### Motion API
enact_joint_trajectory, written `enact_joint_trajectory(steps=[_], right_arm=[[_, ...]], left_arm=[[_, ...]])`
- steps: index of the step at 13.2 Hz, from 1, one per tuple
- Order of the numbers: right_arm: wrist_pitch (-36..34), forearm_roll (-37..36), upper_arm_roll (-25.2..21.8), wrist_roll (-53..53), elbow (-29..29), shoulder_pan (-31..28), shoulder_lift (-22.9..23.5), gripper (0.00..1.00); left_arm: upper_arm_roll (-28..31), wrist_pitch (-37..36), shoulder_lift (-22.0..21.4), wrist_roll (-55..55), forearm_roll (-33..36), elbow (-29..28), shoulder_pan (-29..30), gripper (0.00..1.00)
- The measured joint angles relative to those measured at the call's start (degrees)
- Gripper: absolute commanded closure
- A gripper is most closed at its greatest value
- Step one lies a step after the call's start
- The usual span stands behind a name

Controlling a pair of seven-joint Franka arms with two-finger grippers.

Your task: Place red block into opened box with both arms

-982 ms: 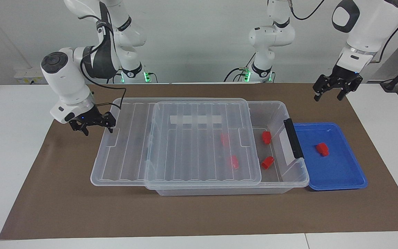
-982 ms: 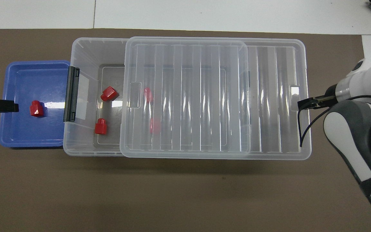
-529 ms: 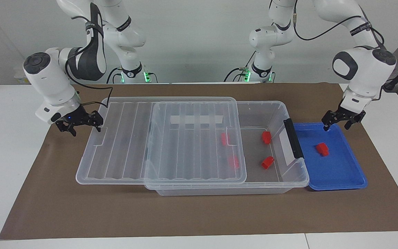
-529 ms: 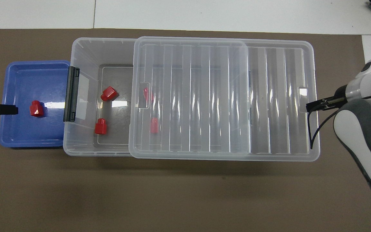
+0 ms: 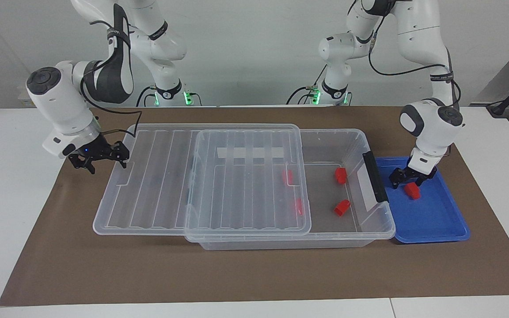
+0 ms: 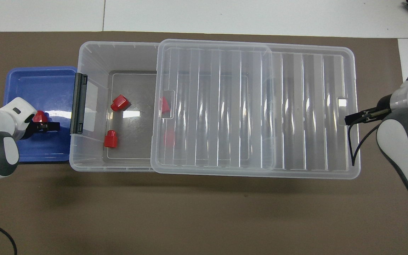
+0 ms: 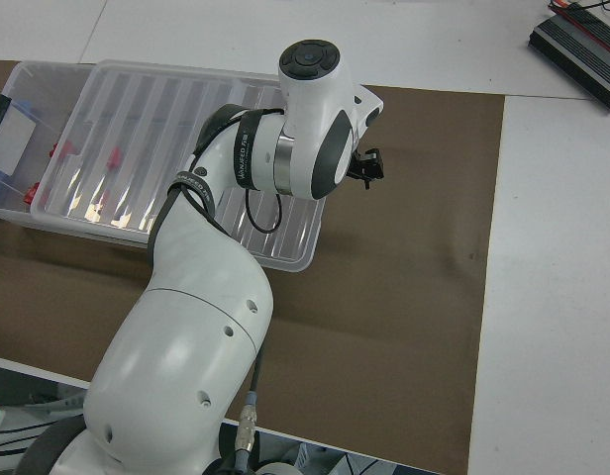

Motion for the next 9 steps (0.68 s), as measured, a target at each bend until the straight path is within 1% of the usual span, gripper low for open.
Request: enact_joint_trajectory(steps=[1,4,6,7,8,9], right_arm=[[-0.2,0.0,0.1,0.8,0.2,0.1,-0.3,0.0],[-2.0,0.0,0.4,7.5,1.0,1.3,-2.6,0.0],[-6.3,0.0,0.5,14.3,3.1,3.7,-4.2,0.0],[-8.7,0.0,0.6,17.7,4.7,5.1,-4.7,0.0],[-10.5,0.0,0.7,21.1,6.3,6.5,-4.9,0.0],[-11.7,0.0,0.7,24.3,7.8,7.6,-5.0,0.0]], left_arm=[[0.0,0.0,-0.2,0.0,0.0,0.0,0.0,1.0],[0.0,-1.3,-0.7,-0.1,0.0,0.6,-0.1,1.0],[0.1,-3.0,-1.1,-0.1,0.0,1.2,-0.1,1.0],[0.1,-5.8,-1.1,-0.1,0.0,2.0,-0.1,1.0],[0.1,-11.0,-1.2,-0.1,0.0,4.2,-0.1,1.0],[0.1,-18.6,-1.6,-0.3,0.0,8.2,-0.1,1.0]])
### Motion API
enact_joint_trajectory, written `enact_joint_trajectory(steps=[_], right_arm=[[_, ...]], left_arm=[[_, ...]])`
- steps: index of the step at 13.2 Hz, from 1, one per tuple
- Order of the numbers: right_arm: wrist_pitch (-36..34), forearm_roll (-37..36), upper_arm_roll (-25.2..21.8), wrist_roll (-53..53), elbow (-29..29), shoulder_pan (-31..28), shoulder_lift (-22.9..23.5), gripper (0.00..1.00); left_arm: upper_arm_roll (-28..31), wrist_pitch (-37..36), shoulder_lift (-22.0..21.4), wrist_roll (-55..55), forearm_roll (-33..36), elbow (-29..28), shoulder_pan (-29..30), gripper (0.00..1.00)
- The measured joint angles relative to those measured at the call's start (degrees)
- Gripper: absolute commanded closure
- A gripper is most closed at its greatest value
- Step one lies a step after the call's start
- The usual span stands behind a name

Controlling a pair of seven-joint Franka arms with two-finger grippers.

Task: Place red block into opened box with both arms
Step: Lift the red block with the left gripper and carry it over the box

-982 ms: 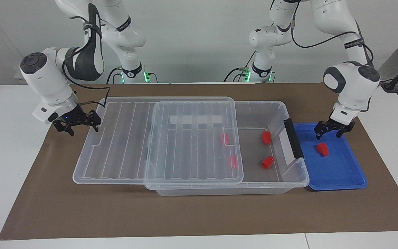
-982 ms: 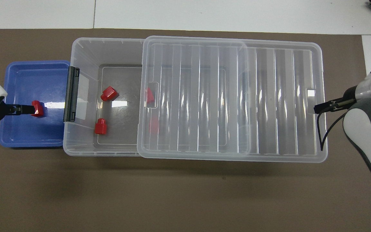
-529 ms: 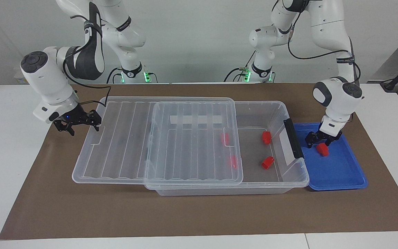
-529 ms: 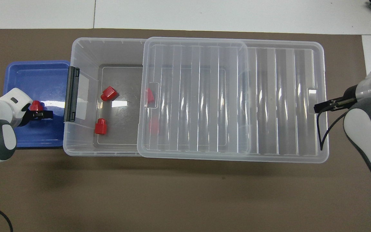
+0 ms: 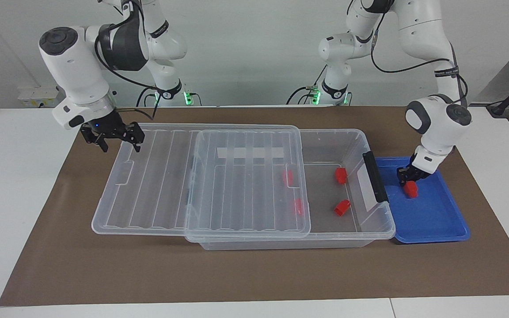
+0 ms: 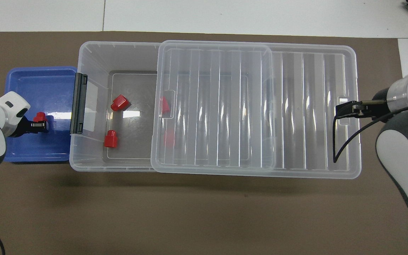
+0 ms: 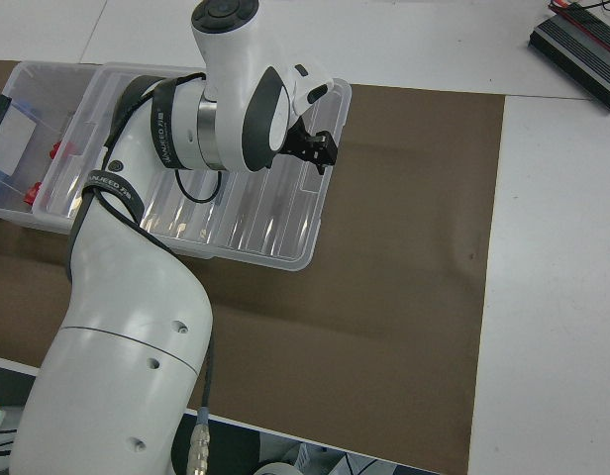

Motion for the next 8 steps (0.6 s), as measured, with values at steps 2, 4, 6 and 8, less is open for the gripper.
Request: enact_joint_trajectory(steps=[2,4,6,8], right_arm=[[-0.9,0.0,0.1,4.4,2.6,1.6,0.0,0.0],[-2.9,0.0,0.1,5.2,5.5,3.1,0.2,0.0],[-5.5,-0.1,0.1,5.5,8.6,3.5,0.2,0.0],[-8.4,-0.1,-0.2,5.5,10.2,3.3,0.1,0.0]], left_arm=[[0.0,-17.4,-1.2,-0.5,0.0,11.7,0.0,1.0],[-0.6,-31.7,-2.6,-4.3,-0.4,21.9,-0.1,1.0],[-3.3,-38.1,-3.2,-17.1,-3.5,28.2,-0.5,1.0],[-8.0,-38.0,-3.1,-33.6,-5.0,29.9,-1.7,1.0]])
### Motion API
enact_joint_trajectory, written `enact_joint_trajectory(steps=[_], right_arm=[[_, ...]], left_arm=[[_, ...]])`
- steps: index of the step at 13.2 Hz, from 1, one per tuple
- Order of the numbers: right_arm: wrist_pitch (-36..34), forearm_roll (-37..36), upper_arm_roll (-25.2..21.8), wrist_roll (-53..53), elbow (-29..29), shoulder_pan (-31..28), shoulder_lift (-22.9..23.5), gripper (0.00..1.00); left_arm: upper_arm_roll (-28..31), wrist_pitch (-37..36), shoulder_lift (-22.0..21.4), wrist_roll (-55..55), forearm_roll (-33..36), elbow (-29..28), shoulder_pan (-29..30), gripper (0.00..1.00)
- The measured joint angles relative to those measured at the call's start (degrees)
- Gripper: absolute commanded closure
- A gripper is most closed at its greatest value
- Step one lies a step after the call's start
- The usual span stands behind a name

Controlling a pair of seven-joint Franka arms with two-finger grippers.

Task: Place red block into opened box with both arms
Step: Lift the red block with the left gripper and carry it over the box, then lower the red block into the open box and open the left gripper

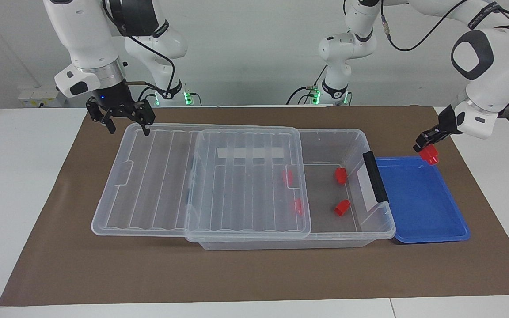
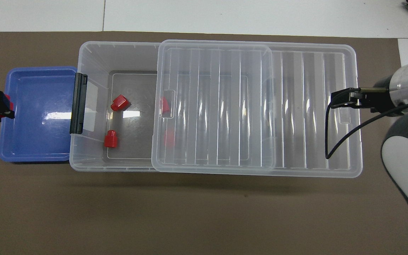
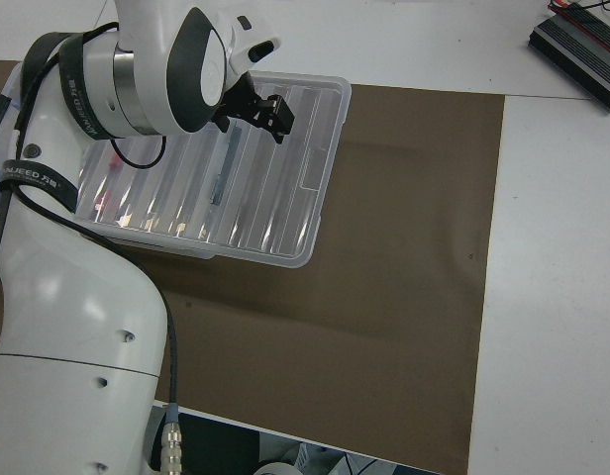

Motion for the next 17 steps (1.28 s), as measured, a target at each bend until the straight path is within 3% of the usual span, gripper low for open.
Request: enact_joint_trajectory(steps=[3,8,12,17], right_arm=[[-3.0,0.0,-0.2,0.0,0.5,-0.3,-0.6,0.0],[-4.3,0.0,-0.3,0.0,0.4,-0.5,-1.0,0.0],[-4.3,0.1,-0.3,0.0,0.3,-0.5,-1.0,0.0],[-4.3,0.1,-0.3,0.0,0.3,-0.5,-1.0,0.0]], left_arm=[[-6.0,7.7,0.2,-15.9,0.0,-2.0,-5.0,1.0],[-6.5,21.3,-2.4,-17.6,3.1,-17.3,-12.3,1.0],[-6.7,36.4,-4.2,-17.5,3.5,-30.8,-15.3,1.0],[-6.7,42.2,-0.5,-17.4,6.2,-33.8,-16.4,1.0]])
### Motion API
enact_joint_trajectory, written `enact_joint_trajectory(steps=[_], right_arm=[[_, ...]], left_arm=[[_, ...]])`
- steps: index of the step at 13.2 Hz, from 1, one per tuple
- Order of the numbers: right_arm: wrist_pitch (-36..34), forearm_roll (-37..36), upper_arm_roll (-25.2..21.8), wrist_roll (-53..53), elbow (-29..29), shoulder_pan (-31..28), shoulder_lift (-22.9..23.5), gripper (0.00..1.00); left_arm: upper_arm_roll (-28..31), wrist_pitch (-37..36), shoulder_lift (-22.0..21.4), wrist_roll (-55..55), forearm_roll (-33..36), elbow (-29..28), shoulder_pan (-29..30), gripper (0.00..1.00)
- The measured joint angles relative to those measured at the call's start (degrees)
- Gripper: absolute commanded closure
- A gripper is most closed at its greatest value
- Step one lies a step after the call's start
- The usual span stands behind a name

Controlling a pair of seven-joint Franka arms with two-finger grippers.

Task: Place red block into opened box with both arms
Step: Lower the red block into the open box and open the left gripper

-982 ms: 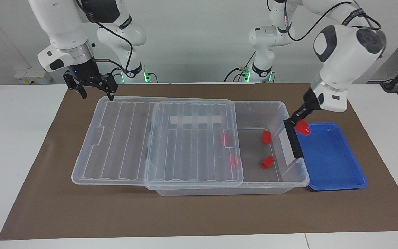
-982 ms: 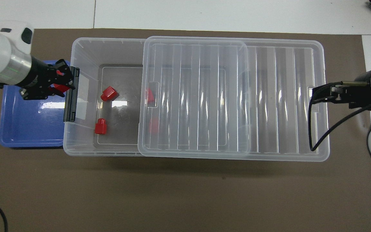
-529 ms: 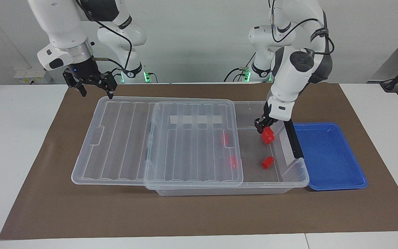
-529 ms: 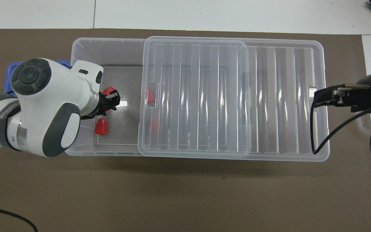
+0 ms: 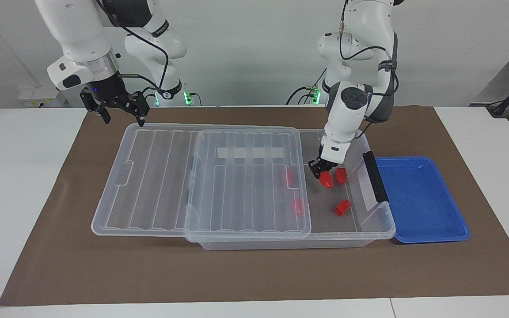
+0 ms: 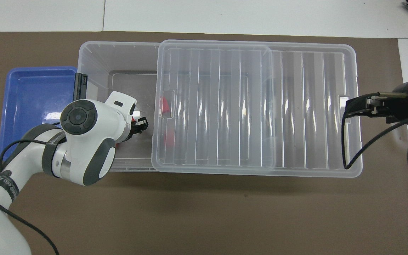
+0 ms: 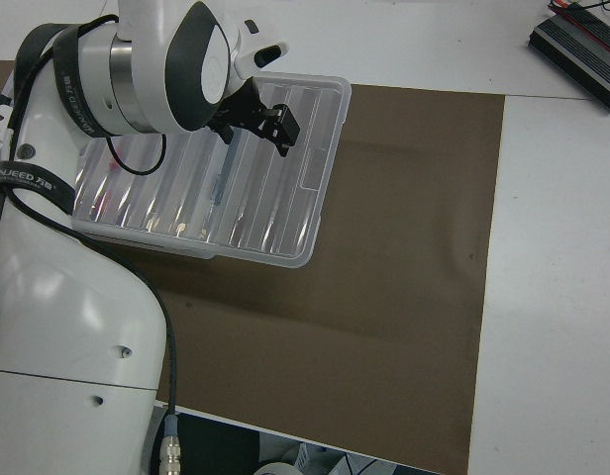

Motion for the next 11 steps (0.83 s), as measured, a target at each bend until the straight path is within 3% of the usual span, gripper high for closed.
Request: enact_joint_trajectory(steps=[11], right_arm=[[0.0,0.0,0.0,0.0,0.0,0.0,0.0,0.0]], left_arm=[[0.0,1.4,0.8,0.1,0.3,0.0,-0.1,1.0]])
